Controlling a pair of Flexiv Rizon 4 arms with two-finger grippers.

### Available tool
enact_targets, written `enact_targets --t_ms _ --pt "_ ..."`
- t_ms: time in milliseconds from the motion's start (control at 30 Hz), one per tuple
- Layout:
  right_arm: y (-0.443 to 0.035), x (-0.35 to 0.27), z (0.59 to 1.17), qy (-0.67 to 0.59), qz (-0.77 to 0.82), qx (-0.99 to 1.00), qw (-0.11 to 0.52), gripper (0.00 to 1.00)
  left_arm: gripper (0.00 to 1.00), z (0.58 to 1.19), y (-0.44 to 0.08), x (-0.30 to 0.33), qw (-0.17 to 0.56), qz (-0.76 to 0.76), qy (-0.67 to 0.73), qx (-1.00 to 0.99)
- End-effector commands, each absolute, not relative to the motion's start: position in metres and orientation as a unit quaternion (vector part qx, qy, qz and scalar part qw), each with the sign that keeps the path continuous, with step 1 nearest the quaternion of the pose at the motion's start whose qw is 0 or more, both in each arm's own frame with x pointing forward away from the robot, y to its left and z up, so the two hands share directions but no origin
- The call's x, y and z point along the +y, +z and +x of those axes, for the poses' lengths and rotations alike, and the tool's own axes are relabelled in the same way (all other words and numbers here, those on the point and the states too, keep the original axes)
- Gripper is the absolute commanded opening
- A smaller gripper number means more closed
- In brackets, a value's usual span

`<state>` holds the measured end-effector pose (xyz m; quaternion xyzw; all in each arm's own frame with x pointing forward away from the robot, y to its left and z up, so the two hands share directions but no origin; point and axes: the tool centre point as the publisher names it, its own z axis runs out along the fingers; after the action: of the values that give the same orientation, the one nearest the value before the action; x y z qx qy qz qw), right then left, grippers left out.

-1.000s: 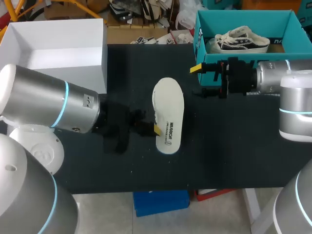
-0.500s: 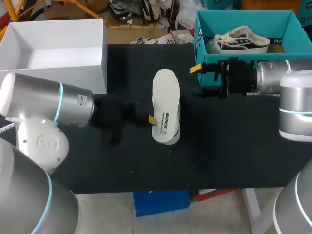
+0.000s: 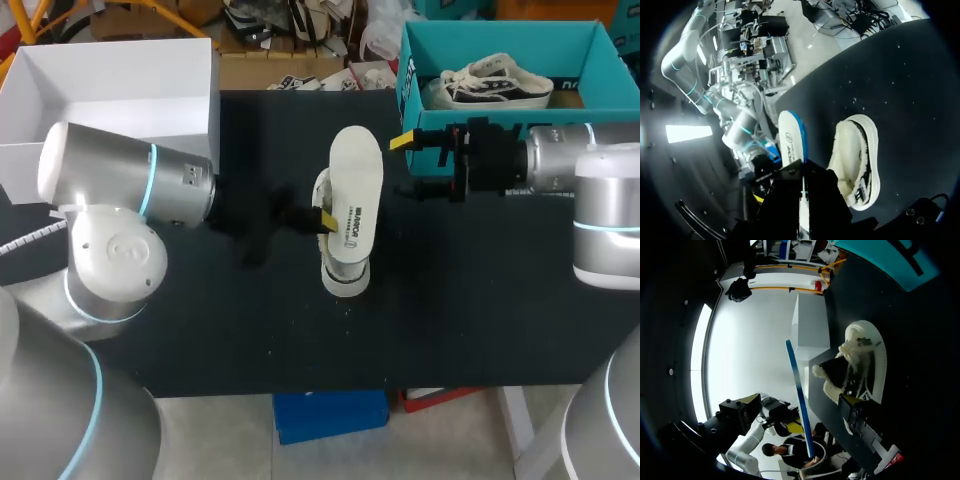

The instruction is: Take the shoe out of the shoebox, open the shoe tongue, remove and reinsert the insole, then place the shoe into the shoebox

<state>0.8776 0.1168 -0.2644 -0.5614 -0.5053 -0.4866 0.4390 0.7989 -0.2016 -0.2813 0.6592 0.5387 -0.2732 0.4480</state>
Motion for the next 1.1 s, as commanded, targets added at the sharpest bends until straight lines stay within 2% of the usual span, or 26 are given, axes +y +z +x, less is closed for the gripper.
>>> enact_targets --t_ms 33,867,933,1000,1067,1100 --pt "-0.265 0.118 0.877 -0.487 -0.563 -0.505 0.438 1.00 0.00 0.807 -0.281 -0.210 0.442 0.657 -0.276 0.546" --pt "-0.261 0.135 0.876 -0.497 -0.539 -0.523 0.436 1.00 0.00 0.809 -0.273 -0.213 0.443 0.652 -0.281 0.548" --pt "-0.263 0.139 0.873 -0.495 -0.537 -0.524 0.438 0.90 0.00 0.809 -0.273 -0.213 0.443 0.652 -0.281 0.548" --pt "-0.264 0.141 0.870 -0.495 -0.537 -0.525 0.438 0.70 0.00 0.809 -0.273 -0.213 0.443 0.652 -0.281 0.548" --pt "-0.265 0.143 0.867 -0.495 -0.537 -0.524 0.438 0.61 0.00 0.809 -0.273 -0.213 0.443 0.652 -0.281 0.548" --pt "-0.265 0.144 0.865 -0.496 -0.537 -0.524 0.438 0.52 0.00 0.809 -0.273 -0.213 0.443 0.652 -0.281 0.548"
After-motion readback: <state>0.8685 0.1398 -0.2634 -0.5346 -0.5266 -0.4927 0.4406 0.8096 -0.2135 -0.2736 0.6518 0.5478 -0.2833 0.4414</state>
